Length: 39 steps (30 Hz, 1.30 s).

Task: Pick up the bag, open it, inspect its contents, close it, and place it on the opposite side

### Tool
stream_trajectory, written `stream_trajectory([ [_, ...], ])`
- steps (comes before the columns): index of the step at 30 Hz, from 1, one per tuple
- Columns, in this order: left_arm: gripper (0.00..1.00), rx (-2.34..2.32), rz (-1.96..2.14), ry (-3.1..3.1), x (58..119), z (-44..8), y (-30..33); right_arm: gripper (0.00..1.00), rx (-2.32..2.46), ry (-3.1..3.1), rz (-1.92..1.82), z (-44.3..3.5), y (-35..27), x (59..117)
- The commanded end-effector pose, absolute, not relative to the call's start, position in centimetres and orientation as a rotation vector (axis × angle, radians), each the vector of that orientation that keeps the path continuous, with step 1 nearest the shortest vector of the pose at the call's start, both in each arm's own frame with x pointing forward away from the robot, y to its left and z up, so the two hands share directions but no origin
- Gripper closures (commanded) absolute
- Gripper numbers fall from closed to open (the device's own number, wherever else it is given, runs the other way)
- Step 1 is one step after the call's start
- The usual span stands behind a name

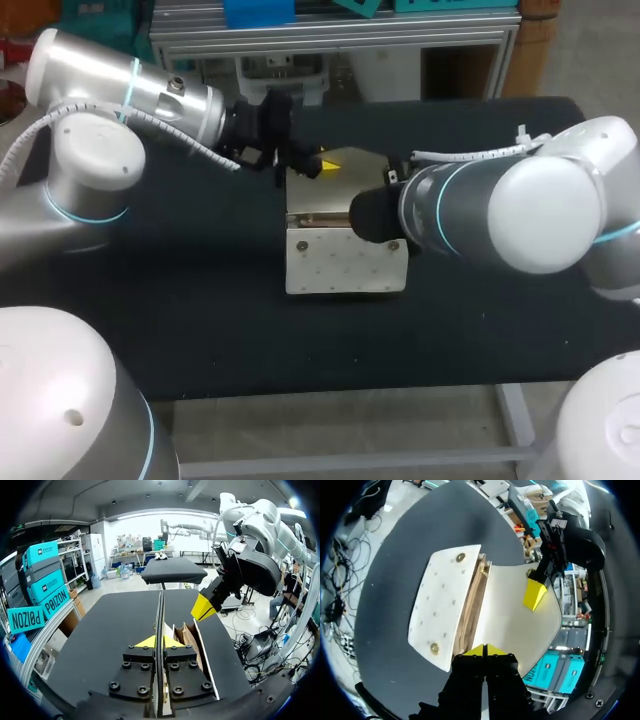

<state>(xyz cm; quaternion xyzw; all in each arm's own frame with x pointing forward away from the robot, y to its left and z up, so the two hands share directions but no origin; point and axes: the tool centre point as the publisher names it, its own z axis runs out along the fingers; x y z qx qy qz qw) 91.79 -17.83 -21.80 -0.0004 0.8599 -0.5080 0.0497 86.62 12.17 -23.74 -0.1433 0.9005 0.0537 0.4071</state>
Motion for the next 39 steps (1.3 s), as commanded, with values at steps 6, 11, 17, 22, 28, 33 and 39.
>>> stream_trajectory([
  [6,1.0,-0.028,-1.522,2.59,95.0,-25.1,-17.1,1.0,-0.335,2.219,0.151,-26.2,12.5,85.8],
  [11,1.0,-0.009,-1.507,2.547,96.5,-26.1,-16.5,1.0,-0.321,2.244,0.159,-27.5,12.6,86.0],
  [17,1.0,0.052,-1.473,2.497,97.6,-27.5,-16.0,1.0,-0.303,2.274,0.156,-28.9,12.6,85.8],
  [22,1.0,0.042,-1.439,2.492,98.7,-29.1,-15.9,1.0,-0.273,2.314,0.149,-30.4,12.3,85.0],
  [28,1.0,0.067,-1.421,2.489,99.9,-30.2,-16.1,1.0,-0.253,2.334,0.146,-31.5,12.0,83.3],
  [33,1.0,0.062,-1.424,2.483,100.5,-30.6,-16.3,1.0,-0.236,2.356,0.127,-32.7,11.9,82.2],
  [39,1.0,0.052,-1.436,2.483,101.0,-31.1,-16.1,0.76,-0.223,2.332,0.136,-34.2,11.5,81.6],
])
